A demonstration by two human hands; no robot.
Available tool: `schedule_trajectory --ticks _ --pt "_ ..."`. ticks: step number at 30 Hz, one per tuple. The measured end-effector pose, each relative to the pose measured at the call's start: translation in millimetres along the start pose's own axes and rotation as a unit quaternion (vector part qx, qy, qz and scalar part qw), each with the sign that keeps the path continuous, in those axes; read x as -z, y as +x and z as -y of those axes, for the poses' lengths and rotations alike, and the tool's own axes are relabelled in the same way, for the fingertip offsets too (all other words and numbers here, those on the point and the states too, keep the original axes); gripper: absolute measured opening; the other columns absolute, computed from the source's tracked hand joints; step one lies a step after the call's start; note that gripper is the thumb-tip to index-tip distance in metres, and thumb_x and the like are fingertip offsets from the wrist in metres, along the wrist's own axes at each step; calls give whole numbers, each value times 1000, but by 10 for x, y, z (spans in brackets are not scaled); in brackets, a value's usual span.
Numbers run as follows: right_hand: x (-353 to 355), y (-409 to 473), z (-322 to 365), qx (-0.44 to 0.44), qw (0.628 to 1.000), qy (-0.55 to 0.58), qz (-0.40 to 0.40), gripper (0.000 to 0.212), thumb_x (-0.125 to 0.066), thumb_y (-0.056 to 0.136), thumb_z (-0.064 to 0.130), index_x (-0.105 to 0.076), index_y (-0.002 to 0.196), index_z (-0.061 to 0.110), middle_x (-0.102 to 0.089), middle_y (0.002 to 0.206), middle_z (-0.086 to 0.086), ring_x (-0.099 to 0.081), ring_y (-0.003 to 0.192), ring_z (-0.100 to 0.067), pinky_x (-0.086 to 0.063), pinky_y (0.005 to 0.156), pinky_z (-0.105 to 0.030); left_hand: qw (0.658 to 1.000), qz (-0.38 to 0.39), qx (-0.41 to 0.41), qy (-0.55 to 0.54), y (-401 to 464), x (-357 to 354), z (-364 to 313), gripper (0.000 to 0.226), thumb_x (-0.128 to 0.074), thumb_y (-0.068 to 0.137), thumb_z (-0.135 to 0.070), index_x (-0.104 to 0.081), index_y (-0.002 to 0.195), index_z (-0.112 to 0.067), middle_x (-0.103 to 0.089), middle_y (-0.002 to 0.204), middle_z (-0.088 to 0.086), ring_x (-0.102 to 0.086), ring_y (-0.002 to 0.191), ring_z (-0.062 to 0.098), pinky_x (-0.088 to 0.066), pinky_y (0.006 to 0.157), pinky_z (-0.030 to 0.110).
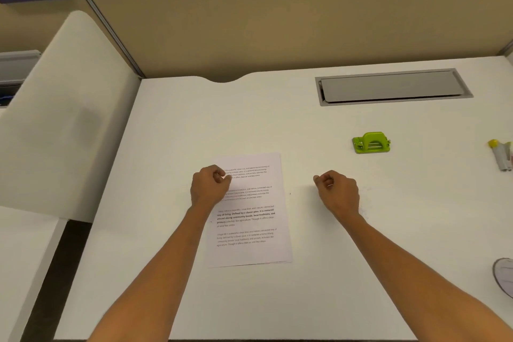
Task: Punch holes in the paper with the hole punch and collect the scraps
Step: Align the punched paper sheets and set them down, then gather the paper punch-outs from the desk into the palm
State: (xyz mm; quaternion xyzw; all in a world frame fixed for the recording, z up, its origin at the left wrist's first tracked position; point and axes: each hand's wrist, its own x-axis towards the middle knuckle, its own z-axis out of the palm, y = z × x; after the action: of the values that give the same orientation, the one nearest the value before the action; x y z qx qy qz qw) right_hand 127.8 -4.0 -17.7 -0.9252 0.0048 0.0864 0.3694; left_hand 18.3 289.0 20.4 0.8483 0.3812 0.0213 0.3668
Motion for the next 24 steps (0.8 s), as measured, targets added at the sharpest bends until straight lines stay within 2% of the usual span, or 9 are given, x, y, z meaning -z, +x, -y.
schedule_trajectory --ticks 3,6,8,10,12,14,17,19,24 --pt "148 -1 -198 17 999 -23 -16 20 -63 86 46 -62 76 29 -60 62 18 -63 67 -12 -41 58 -23 999 10 -49 12 -48 -93 -138 5 -72 81 -21 -67 81 -21 -63 60 -10 -66 72 18 -58 74 35" --pt "271 1 -367 67 996 -54 -37 15 -61 90 41 -63 83 27 -65 73 14 -65 75 -13 -48 63 -28 994 9 -103 23 -134 -189 -190 8 -74 81 -20 -68 87 -17 -64 66 -10 -66 71 16 -59 73 36" --pt "351 -5 -477 105 989 -82 -61 12 -64 91 34 -66 93 22 -70 87 9 -64 86 -17 -52 68 -33 986 21 -156 50 -221 -316 -237 16 -75 81 -23 -68 94 -17 -68 79 -8 -67 79 15 -56 73 32" --pt "407 -4 -605 153 978 -118 -77 15 -69 88 27 -68 99 16 -71 98 1 -64 95 -25 -51 71 -37 972 43 -213 87 -331 -493 -310 25 -75 82 -27 -67 103 -16 -69 99 -4 -65 96 17 -52 78 30" --pt "441 7 -720 190 968 -147 -70 21 -71 85 24 -68 103 12 -71 106 -3 -65 100 -30 -49 74 -39 959 70 -248 116 -458 -681 -397 34 -74 82 -30 -67 112 -15 -66 116 0 -59 111 20 -51 84 34" --pt "464 14 -817 200 963 -170 -55 29 -71 85 26 -66 110 12 -68 117 -4 -62 109 -30 -48 82 -41 940 94 -293 149 -599 -872 -458 40 -74 82 -32 -66 116 -12 -63 123 6 -58 116 25 -50 88 38" --pt "446 4 -911 230 949 -213 -34 41 -66 88 34 -62 122 12 -60 135 -7 -54 128 -27 -43 101 -46 905 118 -352 209 -794 -1093 -446 45 -73 82 -33 -67 119 -8 -61 128 13 -58 120 31 -48 95 42" --pt "419 -3 -933 250 939 -235 -3 47 -60 91 39 -58 129 12 -53 144 -7 -46 137 -24 -36 110 -48 895 115 -364 230 -871 -1168 -396 42 -74 81 -32 -69 115 -7 -63 126 15 -59 119 34 -48 95 45" --pt "322 -25 -868 259 935 -238 43 52 -53 93 43 -55 134 11 -48 148 -7 -42 140 -24 -30 115 -50 890 87 -377 243 -927 -1158 -258 35 -81 73 -30 -74 98 -8 -67 116 17 -63 113 38 -52 90 47"
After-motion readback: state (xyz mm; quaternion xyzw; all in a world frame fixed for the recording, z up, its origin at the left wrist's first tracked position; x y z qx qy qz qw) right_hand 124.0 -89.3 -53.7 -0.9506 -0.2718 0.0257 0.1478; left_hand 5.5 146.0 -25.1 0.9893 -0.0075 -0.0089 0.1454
